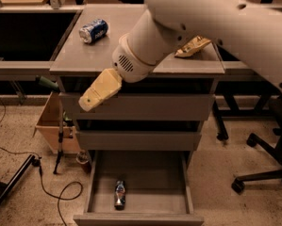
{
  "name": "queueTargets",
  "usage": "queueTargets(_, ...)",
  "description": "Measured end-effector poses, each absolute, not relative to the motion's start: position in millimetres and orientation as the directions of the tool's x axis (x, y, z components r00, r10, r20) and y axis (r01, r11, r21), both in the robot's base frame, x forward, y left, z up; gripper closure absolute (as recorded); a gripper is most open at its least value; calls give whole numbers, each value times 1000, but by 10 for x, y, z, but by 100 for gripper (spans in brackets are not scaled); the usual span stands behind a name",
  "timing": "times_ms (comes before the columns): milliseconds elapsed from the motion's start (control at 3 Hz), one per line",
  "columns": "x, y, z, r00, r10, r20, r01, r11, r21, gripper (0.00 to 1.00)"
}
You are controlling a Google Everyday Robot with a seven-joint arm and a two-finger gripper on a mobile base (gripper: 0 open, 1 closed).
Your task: Pick redbull can from bottom drawer and place on counter
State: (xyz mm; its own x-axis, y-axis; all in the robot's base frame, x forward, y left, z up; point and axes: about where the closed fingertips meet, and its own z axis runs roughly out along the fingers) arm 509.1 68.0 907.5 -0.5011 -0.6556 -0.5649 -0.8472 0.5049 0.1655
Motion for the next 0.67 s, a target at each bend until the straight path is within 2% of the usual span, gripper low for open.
queueTargets(333,5218,1036,8757,-651,-580,-490,-753,576,319,0)
queueTargets(667,5195,1144,8755,-699,-546,-462,-710,608,356,0)
